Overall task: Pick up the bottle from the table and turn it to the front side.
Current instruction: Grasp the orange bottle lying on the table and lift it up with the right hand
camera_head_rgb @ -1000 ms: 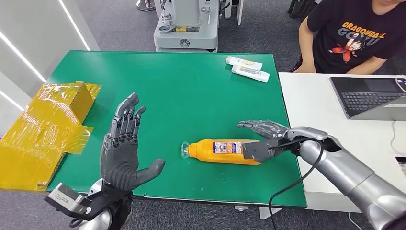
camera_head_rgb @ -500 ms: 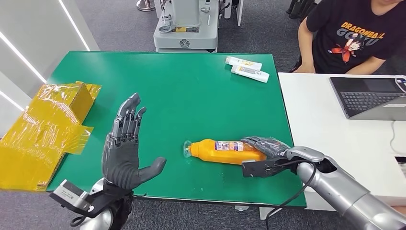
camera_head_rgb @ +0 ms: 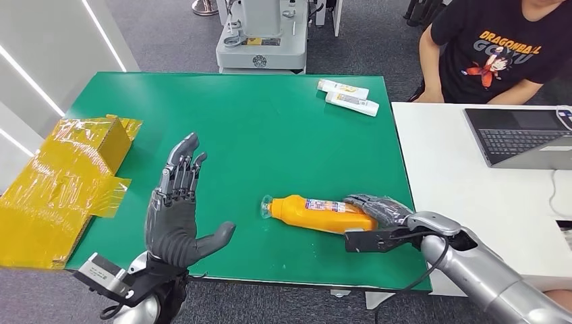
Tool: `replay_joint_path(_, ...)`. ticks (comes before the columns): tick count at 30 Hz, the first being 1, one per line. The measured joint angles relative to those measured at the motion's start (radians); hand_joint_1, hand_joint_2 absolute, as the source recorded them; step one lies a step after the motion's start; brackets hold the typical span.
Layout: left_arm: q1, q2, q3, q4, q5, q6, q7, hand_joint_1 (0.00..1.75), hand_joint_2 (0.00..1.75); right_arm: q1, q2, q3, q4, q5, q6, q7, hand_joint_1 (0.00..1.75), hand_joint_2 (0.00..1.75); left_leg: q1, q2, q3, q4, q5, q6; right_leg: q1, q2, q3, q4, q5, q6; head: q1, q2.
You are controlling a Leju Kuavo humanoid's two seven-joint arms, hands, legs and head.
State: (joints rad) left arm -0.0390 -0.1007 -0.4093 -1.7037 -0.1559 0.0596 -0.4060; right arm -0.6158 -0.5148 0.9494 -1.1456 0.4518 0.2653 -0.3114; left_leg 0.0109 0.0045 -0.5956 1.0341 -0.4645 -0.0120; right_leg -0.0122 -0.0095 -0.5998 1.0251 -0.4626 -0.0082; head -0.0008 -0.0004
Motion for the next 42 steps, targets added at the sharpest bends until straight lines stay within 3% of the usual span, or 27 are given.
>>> replay_joint_path(29,0.015,0.000,0.000,0.003,-0.012,0.003,0.002,0.00,1.75,0.053,0.002,-0.066,-0.031,0.056,-0.067,-0.027,1.75,1.75,0.000,0.000,0.000,0.000,0.000,0.000,0.000,0.000,0.000,0.000,0.000,0.000,0.000,0.000)
replay_joint_path(36,0.020,0.000,0.000,0.008,-0.014,0.004,0.001,0.00,1.75,0.103,0.012,-0.155,-0.086,0.084,-0.294,-0.014,1.75,1.75,0.000,-0.001,-0.001,0.000,0.000,0.000,0.000,-0.001,0.000,0.000,0.000,0.000,0.000,0.000)
replay_joint_path(42,0.016,0.000,0.000,0.015,-0.014,0.012,-0.008,0.00,1.75,0.170,0.033,-0.272,-0.173,0.108,-0.430,-0.042,1.75,1.75,0.000,-0.001,-0.001,0.000,0.000,0.000,0.000,-0.001,-0.001,0.000,0.000,0.000,0.000,0.000)
